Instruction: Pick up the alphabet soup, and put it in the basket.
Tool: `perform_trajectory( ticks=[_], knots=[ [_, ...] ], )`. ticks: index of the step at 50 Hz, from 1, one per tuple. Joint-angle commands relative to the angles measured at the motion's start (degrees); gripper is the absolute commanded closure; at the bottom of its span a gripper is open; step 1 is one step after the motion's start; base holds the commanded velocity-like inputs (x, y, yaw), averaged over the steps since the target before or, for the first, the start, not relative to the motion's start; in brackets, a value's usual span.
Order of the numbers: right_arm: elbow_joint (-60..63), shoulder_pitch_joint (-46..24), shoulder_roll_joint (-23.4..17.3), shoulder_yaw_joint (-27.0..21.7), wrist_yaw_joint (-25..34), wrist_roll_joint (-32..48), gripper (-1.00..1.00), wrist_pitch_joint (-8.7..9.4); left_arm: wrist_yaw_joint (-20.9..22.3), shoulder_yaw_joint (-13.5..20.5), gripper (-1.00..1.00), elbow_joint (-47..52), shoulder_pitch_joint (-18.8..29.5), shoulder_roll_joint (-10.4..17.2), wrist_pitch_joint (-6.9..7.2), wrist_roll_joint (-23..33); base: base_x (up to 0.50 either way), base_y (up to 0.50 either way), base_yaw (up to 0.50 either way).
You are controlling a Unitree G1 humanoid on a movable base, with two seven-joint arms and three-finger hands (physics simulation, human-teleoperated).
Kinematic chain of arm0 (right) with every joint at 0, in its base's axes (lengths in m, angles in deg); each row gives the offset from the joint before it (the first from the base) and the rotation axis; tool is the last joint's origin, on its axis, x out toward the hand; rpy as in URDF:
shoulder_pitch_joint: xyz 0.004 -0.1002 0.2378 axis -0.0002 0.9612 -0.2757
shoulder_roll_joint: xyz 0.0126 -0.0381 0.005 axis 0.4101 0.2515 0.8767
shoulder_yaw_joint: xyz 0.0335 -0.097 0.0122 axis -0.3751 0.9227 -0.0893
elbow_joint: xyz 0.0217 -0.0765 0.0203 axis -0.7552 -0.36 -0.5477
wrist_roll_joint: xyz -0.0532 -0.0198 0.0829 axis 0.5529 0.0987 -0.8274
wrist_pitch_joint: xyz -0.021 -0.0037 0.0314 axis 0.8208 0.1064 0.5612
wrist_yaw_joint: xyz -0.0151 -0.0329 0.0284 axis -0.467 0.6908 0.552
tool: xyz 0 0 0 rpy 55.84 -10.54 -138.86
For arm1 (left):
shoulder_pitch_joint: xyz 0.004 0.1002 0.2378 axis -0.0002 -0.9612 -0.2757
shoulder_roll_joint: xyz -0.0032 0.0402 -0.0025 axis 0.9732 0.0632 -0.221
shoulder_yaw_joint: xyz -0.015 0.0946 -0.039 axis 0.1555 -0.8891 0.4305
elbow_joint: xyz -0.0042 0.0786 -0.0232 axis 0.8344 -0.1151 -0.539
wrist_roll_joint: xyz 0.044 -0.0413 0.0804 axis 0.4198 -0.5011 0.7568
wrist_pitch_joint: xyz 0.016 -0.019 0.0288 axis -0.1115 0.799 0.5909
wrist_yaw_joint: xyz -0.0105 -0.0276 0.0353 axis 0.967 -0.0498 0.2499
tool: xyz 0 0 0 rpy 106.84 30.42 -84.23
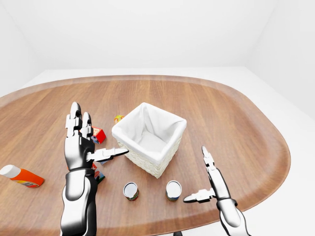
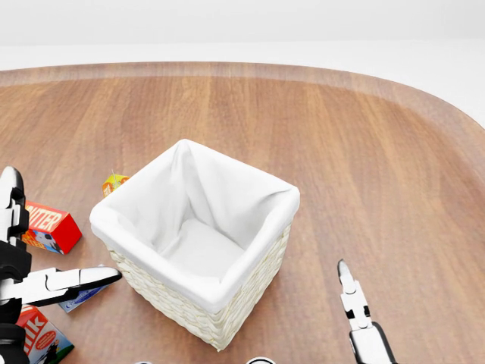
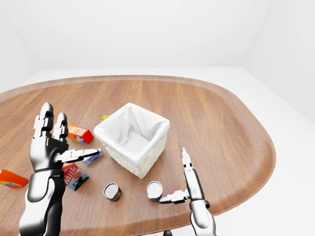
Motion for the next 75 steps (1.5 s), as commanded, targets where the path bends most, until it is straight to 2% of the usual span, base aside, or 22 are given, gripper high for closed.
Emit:
perform_trajectory(
  ticks=[1, 18, 48, 75],
  knots=[
    [-5.6, -1.3, -0.4, 1.3, -1.6, 1.9, -1.00, -0.20, 0.0, -0.1, -1.00, -0.6, 0.1, 0.1, 0.00, 0.1, 0.00, 0.00, 0.00],
    [-15.3, -5.2, -0.1, 2.5, -5.8, 4.5, -1.00, -0.20, 0.1, -0.4, -1.00, 0.5, -0.4, -0.2, 0.00, 0.4, 0.00, 0.00, 0.00],
    [-16.1, -7.1, 0.7, 5.5, -8.3, 5.6, -1.00, -0.20, 0.2, -0.8, -1.00, -1.0, -0.2, -0.2, 0.00, 0.9, 0.00, 0.00, 0.00],
    [-21.9, -8.5, 1.1, 8.8, -11.4, 7.6, -1.00, -0.20, 0.1, -1.3, -1.00, -1.1, -0.3, -0.3, 0.00, 1.5, 0.00, 0.00, 0.00]
  ],
)
